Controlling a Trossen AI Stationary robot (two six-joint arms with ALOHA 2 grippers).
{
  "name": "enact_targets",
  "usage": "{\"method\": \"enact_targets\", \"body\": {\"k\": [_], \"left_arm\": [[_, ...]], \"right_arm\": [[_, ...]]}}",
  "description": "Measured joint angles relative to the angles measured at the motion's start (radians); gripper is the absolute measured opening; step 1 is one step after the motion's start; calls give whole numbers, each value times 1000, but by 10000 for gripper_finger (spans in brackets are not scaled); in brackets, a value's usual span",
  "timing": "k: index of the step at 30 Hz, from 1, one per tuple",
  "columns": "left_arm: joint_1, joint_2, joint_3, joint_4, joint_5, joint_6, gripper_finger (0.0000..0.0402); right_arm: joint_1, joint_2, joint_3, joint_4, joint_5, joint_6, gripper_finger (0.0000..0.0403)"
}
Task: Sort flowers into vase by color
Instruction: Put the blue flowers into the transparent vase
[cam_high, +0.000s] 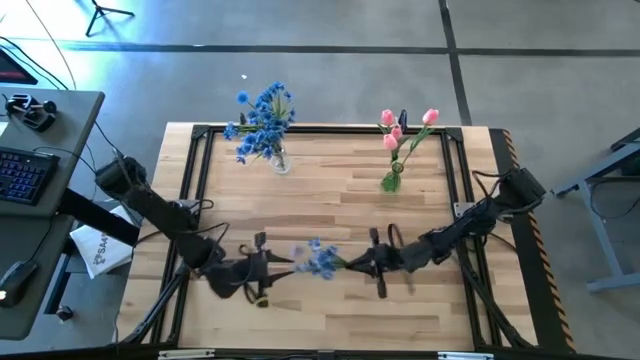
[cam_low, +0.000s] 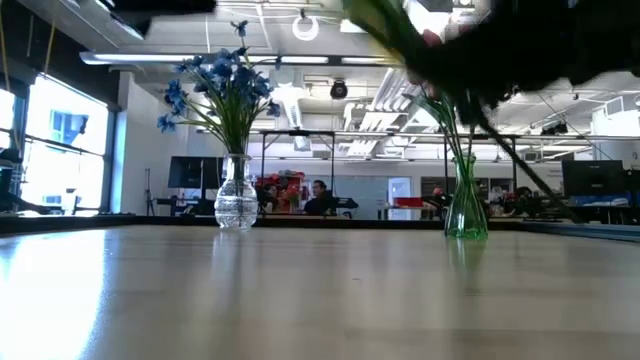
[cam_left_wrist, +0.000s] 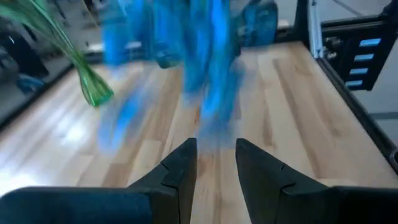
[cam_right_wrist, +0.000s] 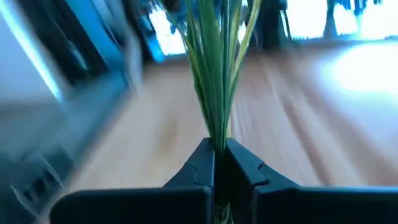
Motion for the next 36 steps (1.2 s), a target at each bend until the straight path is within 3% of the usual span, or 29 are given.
{"method": "enact_targets", "body": {"k": [4,9,12,17,23,27,31,36], "left_arm": [[-69,-17,-1,-7,-96,15,101],[-47,50,-1,73,-82,41,101],[-1,121,-2,234,-20,165,101],[86,209,-2,580,183,449,107],[146,212,8,782,412,656,153],[191,212,65,741,500,655,203],[233,212,118,666,504,595,250],[264,212,152,629,577,560,272]], "right_arm": [[-27,12,-1,315,-123,-184,9],[-43,11,57,416,-278,-332,4],[-50,12,102,376,-347,-351,4],[-49,12,135,317,-386,-348,5],[-49,12,132,302,-386,-347,6],[-53,12,132,303,-386,-347,6],[-56,12,132,305,-386,-347,6],[-58,12,132,304,-386,-350,6]]}}
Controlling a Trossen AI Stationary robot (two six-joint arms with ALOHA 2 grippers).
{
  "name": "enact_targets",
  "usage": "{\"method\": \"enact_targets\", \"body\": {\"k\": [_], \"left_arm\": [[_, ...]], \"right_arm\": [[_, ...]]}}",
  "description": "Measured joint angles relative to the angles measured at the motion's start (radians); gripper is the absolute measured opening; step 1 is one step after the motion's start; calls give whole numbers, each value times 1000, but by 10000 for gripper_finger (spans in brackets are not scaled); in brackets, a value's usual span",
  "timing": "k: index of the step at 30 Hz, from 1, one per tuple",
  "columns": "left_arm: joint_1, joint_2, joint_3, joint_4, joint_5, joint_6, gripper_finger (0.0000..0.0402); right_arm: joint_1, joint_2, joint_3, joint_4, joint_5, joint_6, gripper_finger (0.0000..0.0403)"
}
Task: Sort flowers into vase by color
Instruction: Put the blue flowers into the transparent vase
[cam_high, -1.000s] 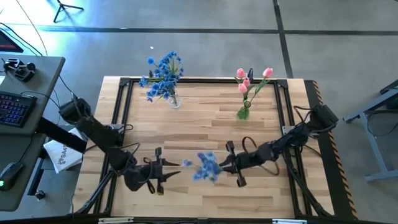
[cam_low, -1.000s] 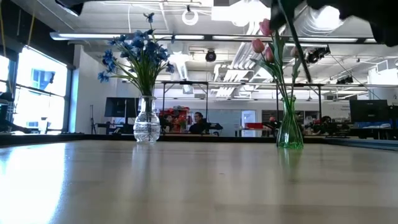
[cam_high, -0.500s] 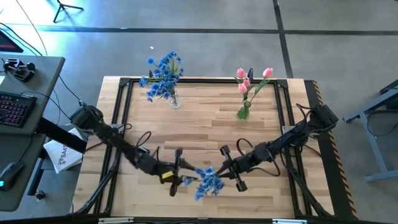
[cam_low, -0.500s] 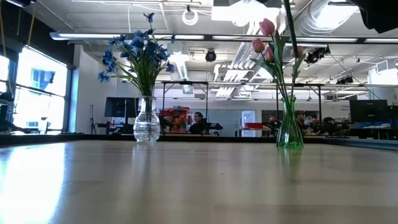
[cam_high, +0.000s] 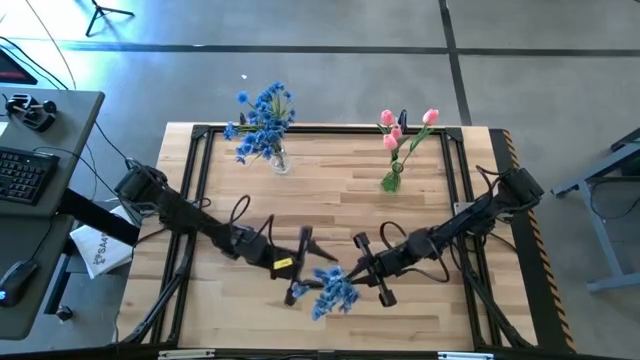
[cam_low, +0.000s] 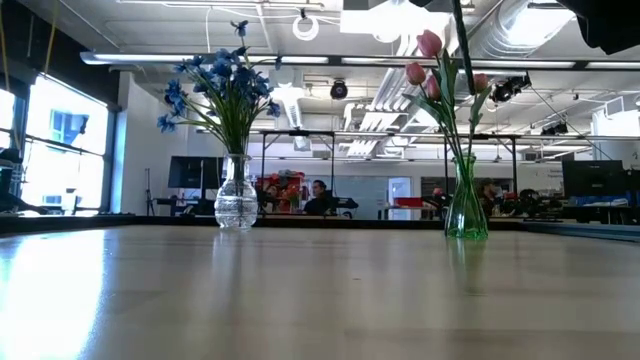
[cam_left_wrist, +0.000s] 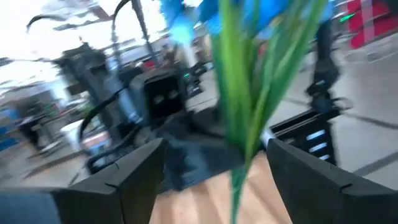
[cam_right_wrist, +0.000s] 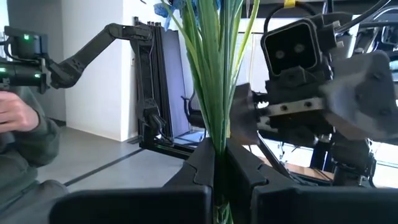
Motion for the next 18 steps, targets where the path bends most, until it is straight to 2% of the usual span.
{"method": "enact_targets", "body": {"k": [4,8,18], "left_arm": [[13,0,7,0,110,-6,273],[26,0,11,-8,168,-32,273],[64,0,11,-11,144,-74,273]], "right_arm": [[-16,0,0,-17,-1,3,7],[-43,0,0,-36,1,26,7],[-106,-1,0,-113,0,127,7]]}}
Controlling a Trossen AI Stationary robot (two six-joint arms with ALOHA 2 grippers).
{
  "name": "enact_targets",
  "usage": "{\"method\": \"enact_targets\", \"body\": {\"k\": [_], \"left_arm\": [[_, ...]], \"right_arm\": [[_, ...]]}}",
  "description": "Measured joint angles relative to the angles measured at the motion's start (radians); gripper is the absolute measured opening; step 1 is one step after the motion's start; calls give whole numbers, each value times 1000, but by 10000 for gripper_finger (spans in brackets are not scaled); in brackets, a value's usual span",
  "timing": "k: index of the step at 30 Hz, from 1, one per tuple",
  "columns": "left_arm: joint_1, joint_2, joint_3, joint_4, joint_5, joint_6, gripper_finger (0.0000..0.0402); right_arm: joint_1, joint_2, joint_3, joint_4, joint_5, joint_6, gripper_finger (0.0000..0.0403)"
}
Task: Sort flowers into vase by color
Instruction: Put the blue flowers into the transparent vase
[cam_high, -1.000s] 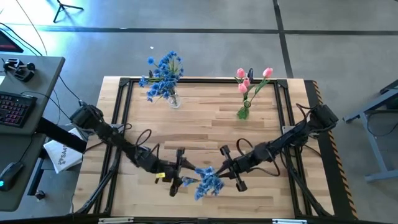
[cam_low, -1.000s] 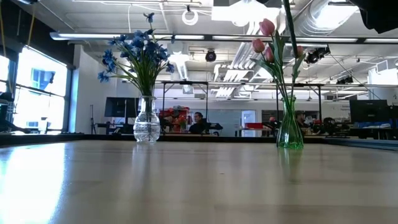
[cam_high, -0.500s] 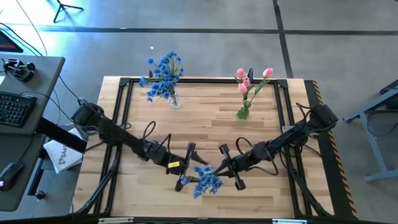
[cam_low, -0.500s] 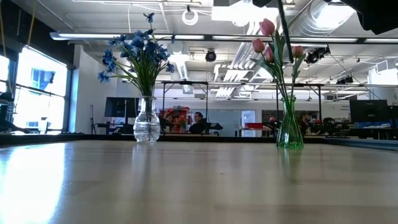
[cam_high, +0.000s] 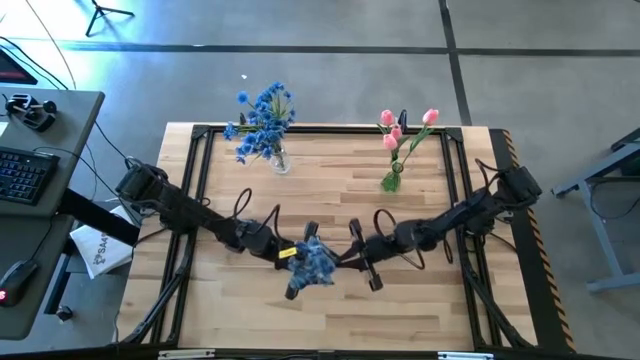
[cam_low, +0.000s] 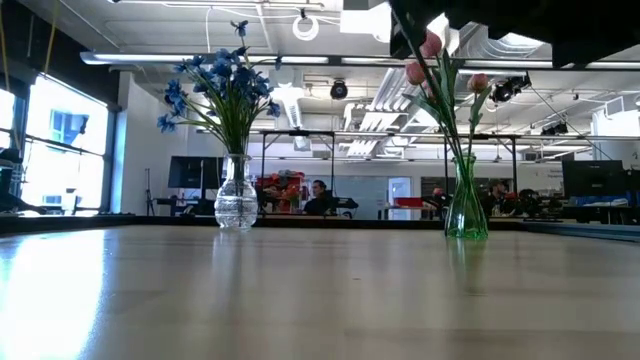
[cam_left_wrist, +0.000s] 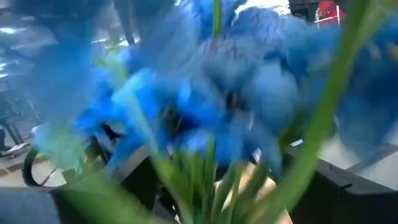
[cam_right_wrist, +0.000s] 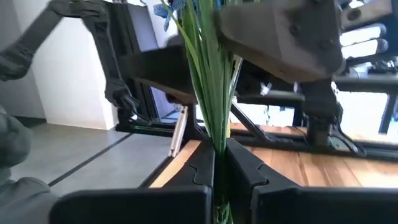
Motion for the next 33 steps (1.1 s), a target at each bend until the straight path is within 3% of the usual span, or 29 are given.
{"method": "enact_targets", "body": {"k": [11,19,25,29,33], "left_arm": [[13,0,0,0,0,-20,261],[13,0,0,0,16,-19,185],[5,0,0,-20,14,-20,116],[-41,-27,14,-140,-120,-19,63],[-112,-114,85,-477,-416,-65,16]], "right_arm": [[-12,0,0,-14,44,3,7],[-11,0,1,-14,93,0,14],[-12,0,1,-19,105,4,71],[-9,-36,1,-90,106,9,130],[-10,-134,1,-289,107,98,173]]}}
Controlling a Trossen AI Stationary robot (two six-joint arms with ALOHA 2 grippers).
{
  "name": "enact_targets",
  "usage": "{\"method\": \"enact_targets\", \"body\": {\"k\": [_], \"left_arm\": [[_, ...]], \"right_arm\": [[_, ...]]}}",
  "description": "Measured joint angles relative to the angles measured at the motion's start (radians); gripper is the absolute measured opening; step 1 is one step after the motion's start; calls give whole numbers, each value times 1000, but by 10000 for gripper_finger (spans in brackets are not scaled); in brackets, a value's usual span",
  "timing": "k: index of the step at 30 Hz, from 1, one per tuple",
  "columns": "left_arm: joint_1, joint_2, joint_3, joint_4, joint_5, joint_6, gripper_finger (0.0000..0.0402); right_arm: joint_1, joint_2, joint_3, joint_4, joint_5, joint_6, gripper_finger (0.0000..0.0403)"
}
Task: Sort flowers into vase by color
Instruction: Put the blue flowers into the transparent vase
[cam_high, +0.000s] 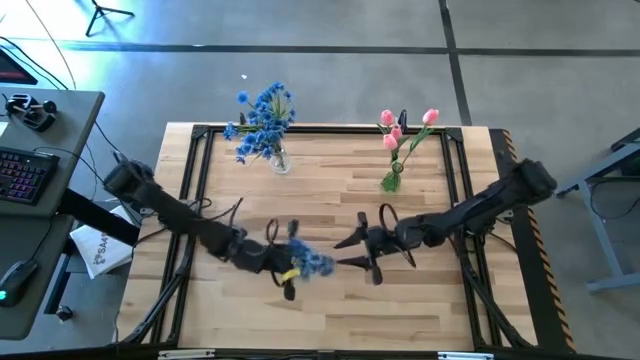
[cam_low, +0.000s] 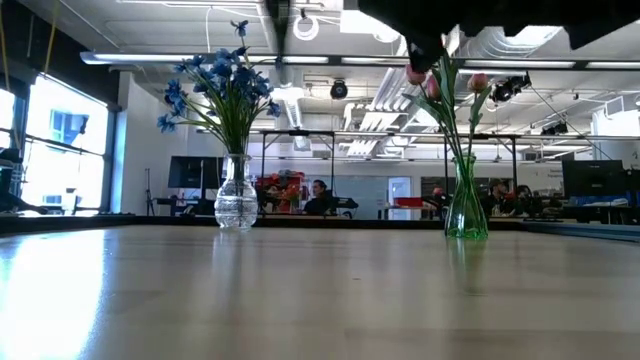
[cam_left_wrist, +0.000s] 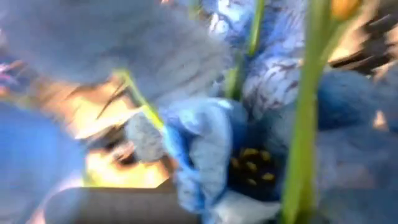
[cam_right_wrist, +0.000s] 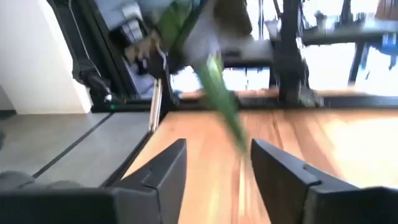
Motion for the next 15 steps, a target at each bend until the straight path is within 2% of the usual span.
{"method": "enact_targets", "body": {"k": [2,5,9,13,15], "left_arm": [[-32,-50,39,-187,-150,-72,5],[-57,-133,72,-400,-321,-188,5],[-25,-273,73,-673,-518,-364,2],[91,-423,73,-897,-603,-536,1],[163,-481,73,-911,-601,-544,1]], "right_arm": [[1,-49,0,-95,14,55,184],[15,-105,0,-206,73,94,189],[49,-121,0,-258,175,86,187],[73,-84,0,-262,258,86,183],[77,-55,0,-261,273,86,183]]}}
